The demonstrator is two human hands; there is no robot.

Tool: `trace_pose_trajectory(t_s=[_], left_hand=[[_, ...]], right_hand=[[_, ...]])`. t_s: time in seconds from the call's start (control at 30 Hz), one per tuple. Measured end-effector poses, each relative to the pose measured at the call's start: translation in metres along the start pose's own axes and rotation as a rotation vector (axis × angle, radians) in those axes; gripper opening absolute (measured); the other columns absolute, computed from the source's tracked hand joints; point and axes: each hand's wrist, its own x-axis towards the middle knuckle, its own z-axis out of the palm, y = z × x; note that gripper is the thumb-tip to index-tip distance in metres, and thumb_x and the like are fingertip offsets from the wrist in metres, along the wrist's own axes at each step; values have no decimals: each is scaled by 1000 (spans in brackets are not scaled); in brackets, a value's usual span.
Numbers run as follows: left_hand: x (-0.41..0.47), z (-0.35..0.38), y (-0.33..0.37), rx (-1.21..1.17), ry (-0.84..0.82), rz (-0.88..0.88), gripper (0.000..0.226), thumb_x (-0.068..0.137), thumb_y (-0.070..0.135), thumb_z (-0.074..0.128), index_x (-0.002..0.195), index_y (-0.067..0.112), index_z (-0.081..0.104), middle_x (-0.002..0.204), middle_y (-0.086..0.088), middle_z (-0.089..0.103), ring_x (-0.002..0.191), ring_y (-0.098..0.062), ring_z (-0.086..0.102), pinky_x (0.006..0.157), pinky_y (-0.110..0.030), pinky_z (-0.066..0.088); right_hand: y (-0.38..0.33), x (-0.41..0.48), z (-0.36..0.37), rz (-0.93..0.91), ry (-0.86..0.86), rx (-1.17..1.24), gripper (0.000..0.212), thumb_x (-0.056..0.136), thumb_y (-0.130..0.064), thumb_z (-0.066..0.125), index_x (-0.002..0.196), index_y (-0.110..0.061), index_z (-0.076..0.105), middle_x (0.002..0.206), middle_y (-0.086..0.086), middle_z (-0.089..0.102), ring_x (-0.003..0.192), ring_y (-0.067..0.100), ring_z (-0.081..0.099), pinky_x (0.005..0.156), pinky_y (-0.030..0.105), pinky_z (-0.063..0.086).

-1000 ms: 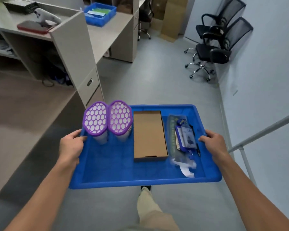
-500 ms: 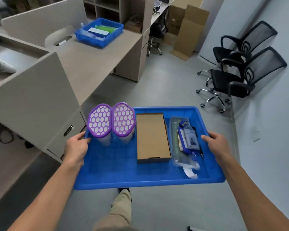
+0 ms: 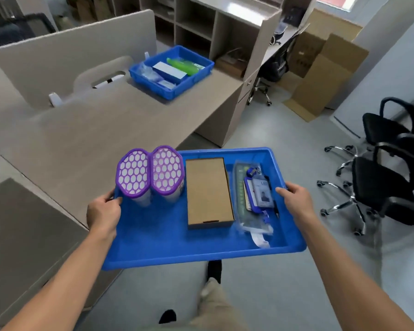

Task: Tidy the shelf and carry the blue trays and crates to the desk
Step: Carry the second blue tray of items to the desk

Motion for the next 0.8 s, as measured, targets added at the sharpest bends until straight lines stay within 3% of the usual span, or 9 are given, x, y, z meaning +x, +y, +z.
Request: trace_pose_trajectory(t_s=[0.13,0.27,0.4,0.53,0.6,0.7,0.8], left_hand=[[48,41,18,-47,160,-43,38,88,18,60,126,20,66,124,-3,68,112,-25,62,88,-36,48],[80,60,32,-84,323,-121,38,89,18,58,127,22,66,126,-2,68,113,-27,62,86,-36,49],[111,58,41,-114,462,-211,40,88,17,58,127,23,65,125,-2,68,111,-27,62,89,-38,50],[148,49,45,-162,584,-303,42,85,16,59,125,24,66,111,-4,70,88,-25,60,70,-32,44],[172,43,46,-152,622,-346,43,84,19,59,125,28,67,109,-6,70,87,-29,62,68,-33,47],[219,35,46,-146,642,-387,44,81,22,59,123,31,66,113,-5,70,97,-33,65,78,-40,54],[269,30,47,-180,647,-424,43,85,21,59,127,27,64,121,-6,68,108,-32,63,88,-44,52]], right_hand=[[-55,114,47,-69,-124,-58,22,91,-21,61,110,-18,71,92,3,73,85,24,71,74,44,60],[-120,194,101,-141,-283,-111,19,90,-19,56,99,-27,71,81,-5,71,72,16,65,61,31,53],[-178,248,167,-236,-419,-223,22,85,-21,51,78,-26,72,74,-4,71,67,17,62,64,38,53],[-221,286,245,-319,-516,-328,24,87,-22,51,93,-14,73,80,10,65,75,24,56,71,37,47],[-238,302,289,-322,-597,-337,24,90,-18,50,98,-11,72,89,17,66,74,21,55,72,35,46],[-257,325,352,-346,-664,-379,24,91,-13,49,101,-19,70,91,9,67,73,18,57,75,36,50],[-276,350,409,-382,-699,-423,26,92,-12,51,107,-20,70,89,5,66,71,18,57,69,29,44]])
